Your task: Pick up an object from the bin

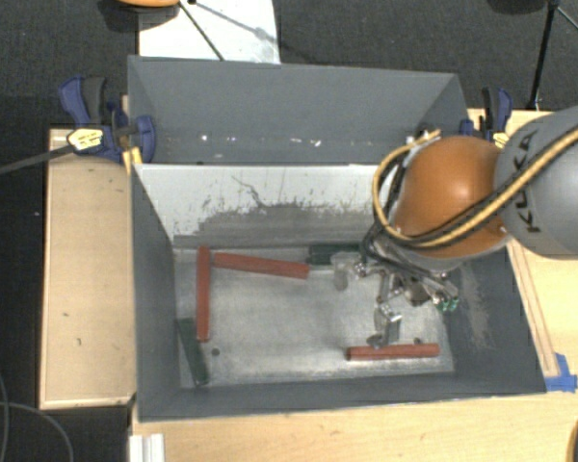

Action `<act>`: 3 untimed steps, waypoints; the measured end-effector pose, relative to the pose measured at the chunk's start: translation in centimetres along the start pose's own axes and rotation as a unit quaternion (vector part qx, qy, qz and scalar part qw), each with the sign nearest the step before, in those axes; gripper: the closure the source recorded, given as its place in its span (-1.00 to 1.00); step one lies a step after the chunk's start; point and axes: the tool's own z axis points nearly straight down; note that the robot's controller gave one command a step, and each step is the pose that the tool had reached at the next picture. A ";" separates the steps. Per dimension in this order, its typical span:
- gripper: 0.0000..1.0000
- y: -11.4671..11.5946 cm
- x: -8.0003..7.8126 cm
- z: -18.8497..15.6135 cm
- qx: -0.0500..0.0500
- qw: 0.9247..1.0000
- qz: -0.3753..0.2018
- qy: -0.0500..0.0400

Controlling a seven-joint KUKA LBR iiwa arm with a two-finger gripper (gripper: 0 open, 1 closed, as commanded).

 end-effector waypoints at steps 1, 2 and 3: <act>-1.00 -1.3 3.8 1.1 -0.001 1.000 0.016 0.001; 1.00 -2.9 2.9 6.6 -0.001 0.999 -0.052 0.001; 1.00 -2.9 2.9 6.6 -0.001 0.999 -0.052 0.001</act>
Offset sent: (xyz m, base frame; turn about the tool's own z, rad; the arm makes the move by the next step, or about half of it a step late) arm -0.0149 -0.0383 -0.0659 -0.1062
